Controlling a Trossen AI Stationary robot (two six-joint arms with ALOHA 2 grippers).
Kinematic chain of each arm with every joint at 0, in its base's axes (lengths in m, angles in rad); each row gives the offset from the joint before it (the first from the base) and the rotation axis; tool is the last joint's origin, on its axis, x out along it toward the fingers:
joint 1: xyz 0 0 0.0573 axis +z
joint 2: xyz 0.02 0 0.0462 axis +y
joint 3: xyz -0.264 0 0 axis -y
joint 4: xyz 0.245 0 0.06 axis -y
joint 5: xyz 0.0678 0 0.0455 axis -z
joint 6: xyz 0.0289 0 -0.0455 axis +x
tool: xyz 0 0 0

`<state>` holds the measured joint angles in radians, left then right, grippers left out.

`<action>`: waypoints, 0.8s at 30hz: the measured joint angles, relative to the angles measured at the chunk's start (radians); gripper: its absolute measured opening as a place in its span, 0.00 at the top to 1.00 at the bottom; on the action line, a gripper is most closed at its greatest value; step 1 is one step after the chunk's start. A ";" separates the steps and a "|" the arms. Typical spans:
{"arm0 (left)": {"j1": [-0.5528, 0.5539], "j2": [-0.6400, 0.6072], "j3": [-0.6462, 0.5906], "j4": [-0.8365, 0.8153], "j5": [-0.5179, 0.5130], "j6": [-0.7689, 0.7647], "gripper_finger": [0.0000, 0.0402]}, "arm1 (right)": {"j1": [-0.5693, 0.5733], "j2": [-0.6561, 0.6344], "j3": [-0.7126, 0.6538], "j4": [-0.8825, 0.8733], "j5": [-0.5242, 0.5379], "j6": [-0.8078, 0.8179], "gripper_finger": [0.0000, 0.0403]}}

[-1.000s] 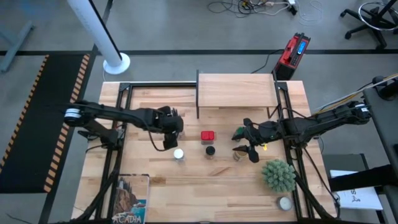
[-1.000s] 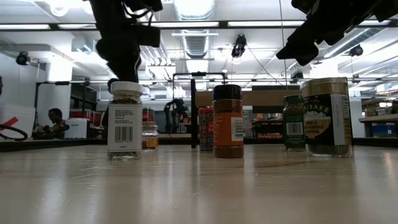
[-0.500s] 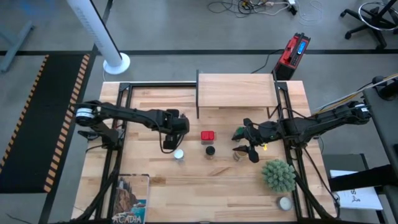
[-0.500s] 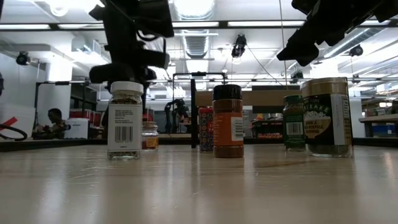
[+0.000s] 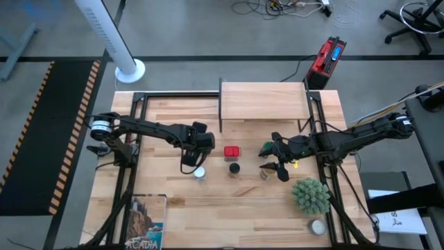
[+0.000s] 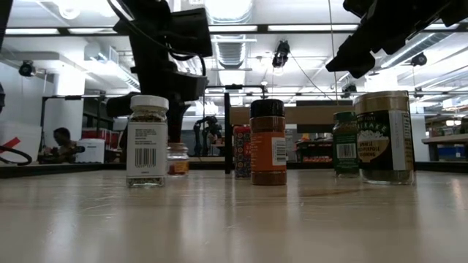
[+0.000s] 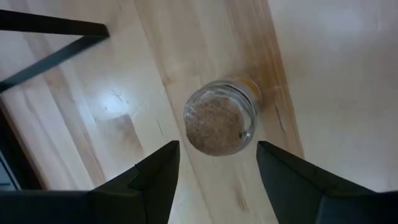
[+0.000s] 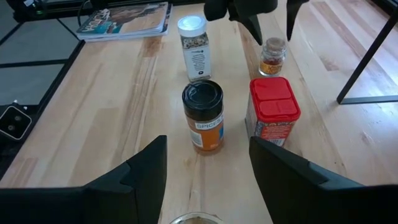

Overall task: Shelf spices
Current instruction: Put the light brown seasoning bottle on the shelf

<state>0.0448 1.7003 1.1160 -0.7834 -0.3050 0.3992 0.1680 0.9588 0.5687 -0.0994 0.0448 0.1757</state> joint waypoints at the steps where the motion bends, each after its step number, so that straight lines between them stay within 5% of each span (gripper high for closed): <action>1: 0.000 0.003 0.000 0.000 0.000 0.009 0.49 | 0.000 0.000 0.000 0.000 0.000 0.000 0.49; 24: 0.086 0.023 0.101 -0.011 0.175 -0.147 0.45 | 0.000 0.000 0.000 0.002 0.000 0.007 0.49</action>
<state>0.1312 1.7232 1.2175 -0.7945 -0.1298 0.2523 0.1680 0.9588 0.5686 -0.0975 0.0448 0.1825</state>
